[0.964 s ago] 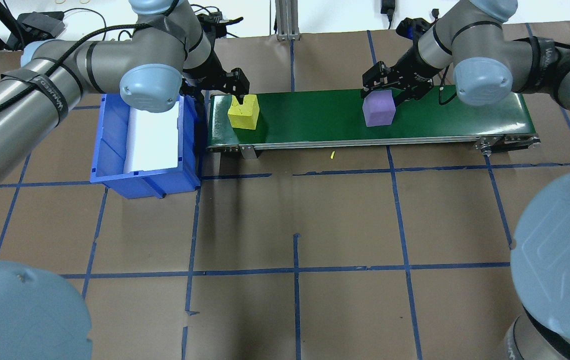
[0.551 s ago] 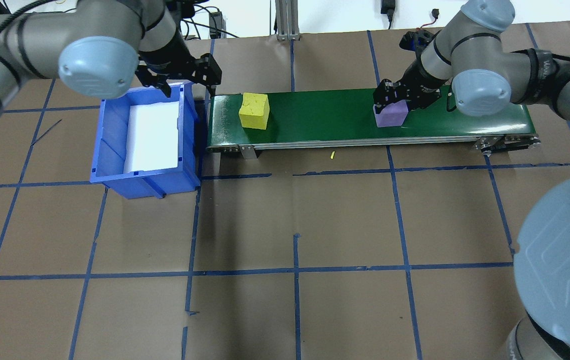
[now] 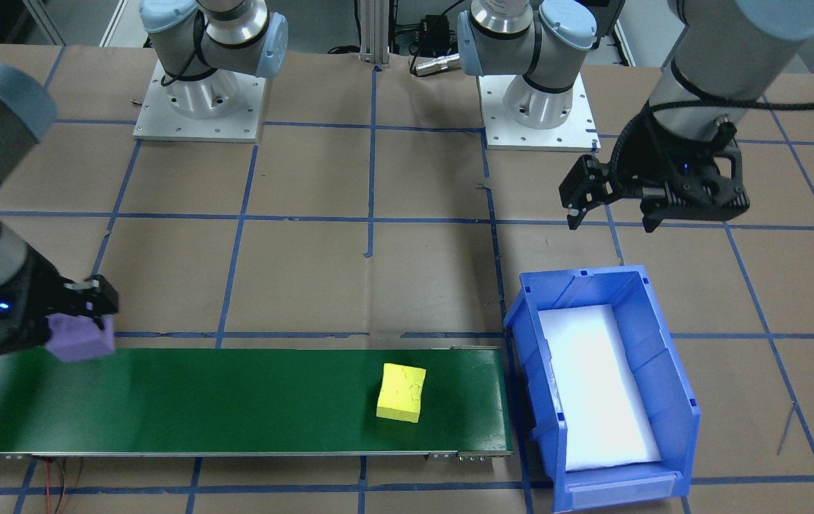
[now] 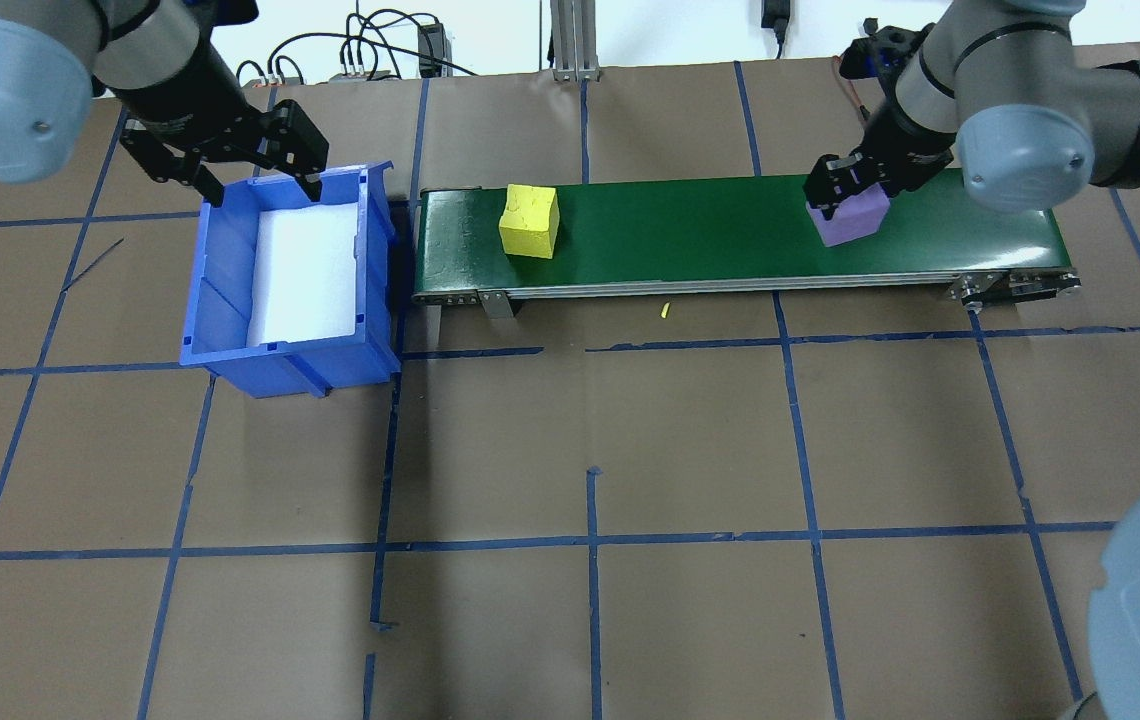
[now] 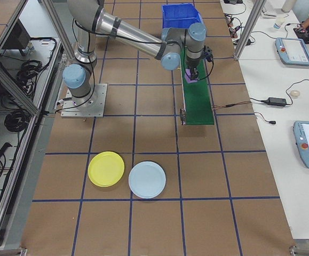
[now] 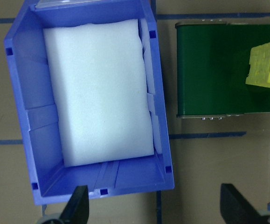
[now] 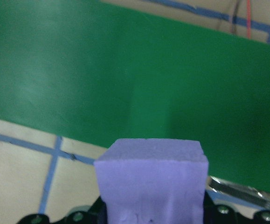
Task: Move block left to right into plate
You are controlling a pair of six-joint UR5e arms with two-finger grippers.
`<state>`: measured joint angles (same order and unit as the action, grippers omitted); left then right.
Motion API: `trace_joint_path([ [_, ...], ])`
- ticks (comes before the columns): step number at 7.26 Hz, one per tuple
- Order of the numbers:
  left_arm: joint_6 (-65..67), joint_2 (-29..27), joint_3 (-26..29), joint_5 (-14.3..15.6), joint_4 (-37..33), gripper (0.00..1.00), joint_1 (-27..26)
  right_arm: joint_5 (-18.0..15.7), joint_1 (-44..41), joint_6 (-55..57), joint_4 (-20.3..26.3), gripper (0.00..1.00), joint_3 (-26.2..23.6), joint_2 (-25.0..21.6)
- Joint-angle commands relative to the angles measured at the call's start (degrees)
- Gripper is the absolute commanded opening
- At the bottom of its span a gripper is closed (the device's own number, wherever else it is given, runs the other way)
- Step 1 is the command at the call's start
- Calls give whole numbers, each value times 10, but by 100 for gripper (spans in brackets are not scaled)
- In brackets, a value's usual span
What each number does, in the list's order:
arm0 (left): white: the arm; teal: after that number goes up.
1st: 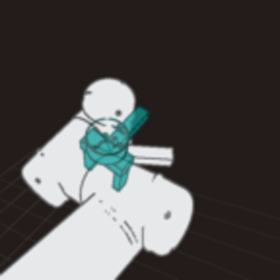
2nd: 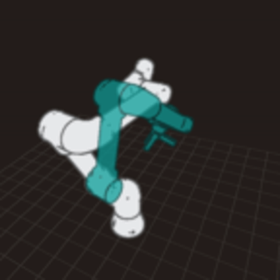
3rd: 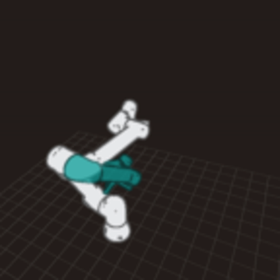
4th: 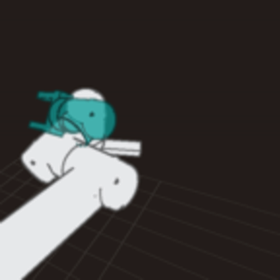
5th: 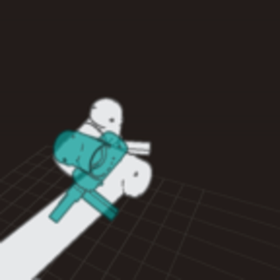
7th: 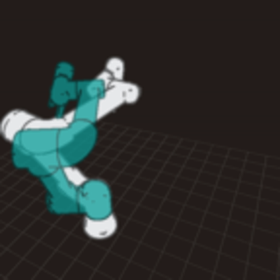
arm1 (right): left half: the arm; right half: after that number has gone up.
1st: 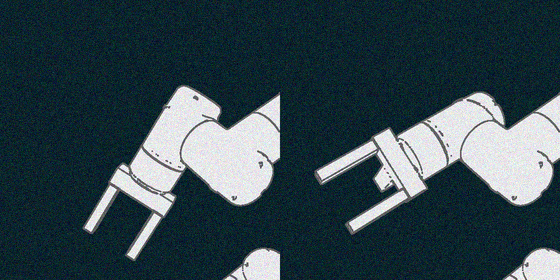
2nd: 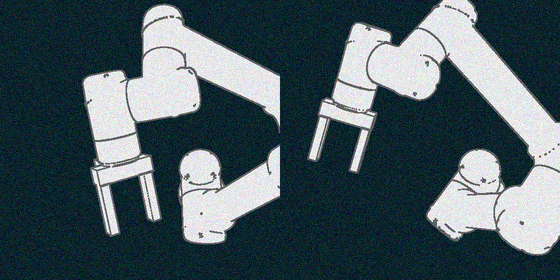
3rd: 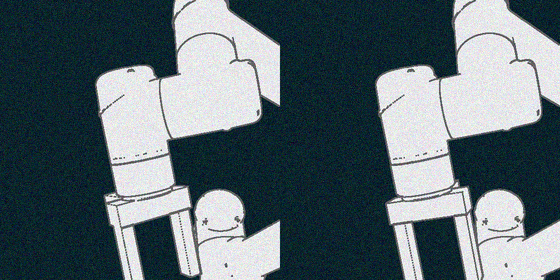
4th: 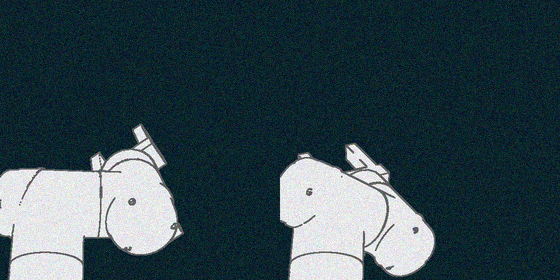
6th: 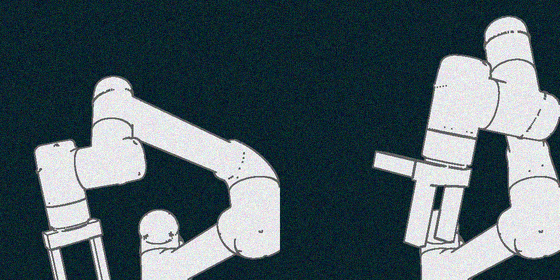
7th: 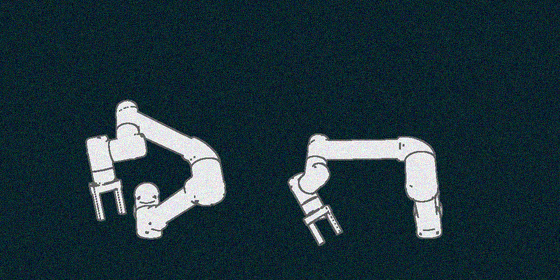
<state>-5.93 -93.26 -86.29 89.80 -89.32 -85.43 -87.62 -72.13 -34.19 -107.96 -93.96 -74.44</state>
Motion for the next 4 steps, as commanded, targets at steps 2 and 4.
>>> trace_joint_path([
  [2, 1, 29, -6, 8, -35, 100, -34, -58, 255, -309, 83, 29, -12, -33],
  [4, 1, 35, -3, 12, -45, 100, -32, -86, 355, -410, -55, 30, -45, 28],
])
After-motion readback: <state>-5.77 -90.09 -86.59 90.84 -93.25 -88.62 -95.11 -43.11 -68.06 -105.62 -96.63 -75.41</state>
